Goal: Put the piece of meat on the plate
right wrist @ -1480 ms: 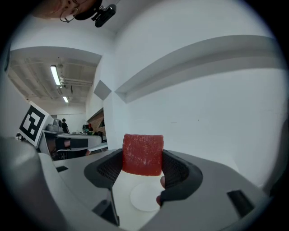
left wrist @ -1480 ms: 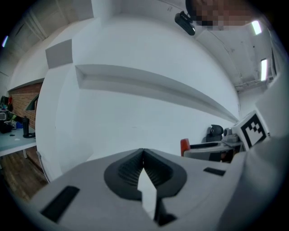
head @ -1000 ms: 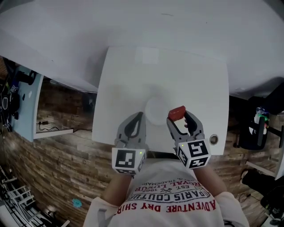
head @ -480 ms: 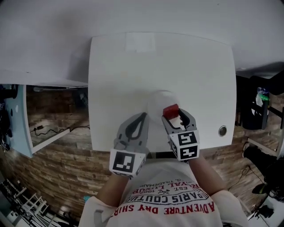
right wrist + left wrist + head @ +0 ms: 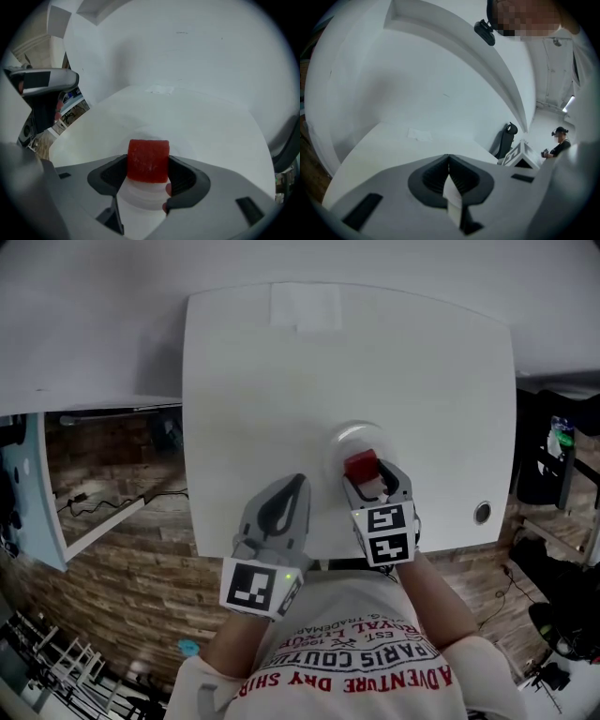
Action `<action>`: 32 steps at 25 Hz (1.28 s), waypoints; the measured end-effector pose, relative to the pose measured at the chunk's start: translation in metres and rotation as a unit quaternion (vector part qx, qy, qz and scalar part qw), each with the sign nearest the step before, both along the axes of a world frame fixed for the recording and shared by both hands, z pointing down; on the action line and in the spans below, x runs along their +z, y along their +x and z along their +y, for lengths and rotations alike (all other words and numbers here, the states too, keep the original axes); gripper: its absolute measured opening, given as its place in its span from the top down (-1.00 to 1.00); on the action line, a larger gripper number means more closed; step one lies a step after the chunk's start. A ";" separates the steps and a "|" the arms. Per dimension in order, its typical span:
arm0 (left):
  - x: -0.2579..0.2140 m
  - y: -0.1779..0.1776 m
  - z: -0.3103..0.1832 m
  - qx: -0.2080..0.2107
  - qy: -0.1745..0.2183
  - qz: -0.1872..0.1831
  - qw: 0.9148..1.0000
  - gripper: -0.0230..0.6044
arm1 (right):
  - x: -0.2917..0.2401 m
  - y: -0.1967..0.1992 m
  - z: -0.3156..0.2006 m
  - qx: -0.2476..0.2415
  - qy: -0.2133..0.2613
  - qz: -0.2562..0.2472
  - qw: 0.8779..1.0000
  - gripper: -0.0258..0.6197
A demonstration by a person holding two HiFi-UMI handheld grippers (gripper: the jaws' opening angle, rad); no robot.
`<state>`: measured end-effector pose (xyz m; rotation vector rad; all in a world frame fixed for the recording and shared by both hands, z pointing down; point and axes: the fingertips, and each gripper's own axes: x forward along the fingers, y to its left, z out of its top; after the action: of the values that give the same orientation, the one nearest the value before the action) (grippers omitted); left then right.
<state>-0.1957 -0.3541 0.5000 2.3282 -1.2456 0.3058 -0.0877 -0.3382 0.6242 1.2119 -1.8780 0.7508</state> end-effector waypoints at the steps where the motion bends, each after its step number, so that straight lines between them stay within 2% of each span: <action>1: -0.001 -0.001 0.001 -0.001 -0.002 0.005 1.000 0.90 | 0.001 -0.001 0.000 -0.001 -0.003 0.002 1.000 0.06; 8: 0.002 0.000 0.007 0.006 -0.012 0.012 1.000 0.90 | 0.006 0.000 -0.005 0.025 -0.021 -0.004 0.999 0.06; 15: 0.000 0.008 0.008 0.018 -0.007 0.011 1.000 0.90 | 0.001 -0.002 -0.006 0.025 0.009 0.005 1.000 0.06; 20: -0.017 0.007 0.002 0.022 0.016 0.000 1.000 0.90 | -0.036 -0.010 -0.015 0.039 0.043 -0.048 0.997 0.06; 22: -0.025 0.006 -0.001 0.018 0.027 -0.005 0.999 0.90 | -0.058 -0.006 -0.021 0.053 0.078 -0.056 0.994 0.11; 25: -0.040 0.008 -0.002 0.013 0.043 -0.009 0.999 0.90 | -0.095 0.010 -0.028 0.074 0.163 -0.029 0.983 0.73; 28: -0.060 0.014 0.002 0.013 0.062 -0.009 0.998 0.90 | -0.131 0.019 -0.026 0.078 0.216 -0.027 0.973 0.86; 32: -0.089 0.020 0.003 0.018 0.097 -0.011 0.995 0.90 | -0.180 0.021 -0.027 0.048 0.284 -0.048 0.956 0.88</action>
<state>-0.1756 -0.3515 0.4108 2.5188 -1.2968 0.2320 -0.0667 -0.3655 0.4442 1.6498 -2.2116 0.3217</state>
